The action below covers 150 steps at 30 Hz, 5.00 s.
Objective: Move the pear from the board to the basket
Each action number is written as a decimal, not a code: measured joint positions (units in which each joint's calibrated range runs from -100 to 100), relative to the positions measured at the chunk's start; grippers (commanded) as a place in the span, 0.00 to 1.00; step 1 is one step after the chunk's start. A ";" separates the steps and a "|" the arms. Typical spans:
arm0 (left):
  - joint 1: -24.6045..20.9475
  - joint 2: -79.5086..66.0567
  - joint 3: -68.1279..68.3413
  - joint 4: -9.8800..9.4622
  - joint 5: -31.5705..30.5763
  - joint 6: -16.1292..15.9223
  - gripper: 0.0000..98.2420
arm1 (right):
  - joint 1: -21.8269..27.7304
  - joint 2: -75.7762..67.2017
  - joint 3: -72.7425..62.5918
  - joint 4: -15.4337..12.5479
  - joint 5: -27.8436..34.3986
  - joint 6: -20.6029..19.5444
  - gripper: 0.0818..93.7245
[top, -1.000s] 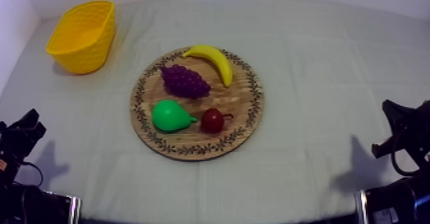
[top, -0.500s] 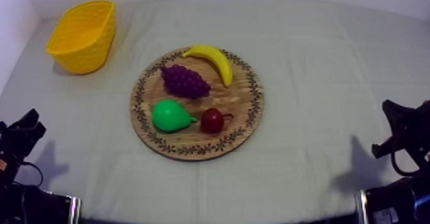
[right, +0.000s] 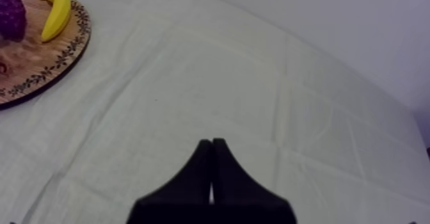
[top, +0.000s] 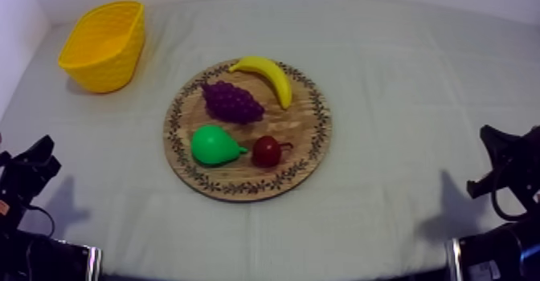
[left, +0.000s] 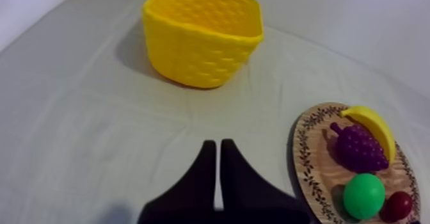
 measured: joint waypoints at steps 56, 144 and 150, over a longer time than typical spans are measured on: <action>14.43 68.16 -51.62 12.28 28.59 -19.79 0.00 | 0.00 0.00 0.00 0.00 0.00 0.03 0.00; 33.71 100.96 -90.79 0.34 56.61 -23.61 0.62 | 0.00 0.00 0.00 0.00 0.00 0.02 0.00; 33.75 101.31 -90.61 0.41 57.25 -23.92 0.89 | 0.00 0.00 0.00 0.00 0.00 0.02 0.00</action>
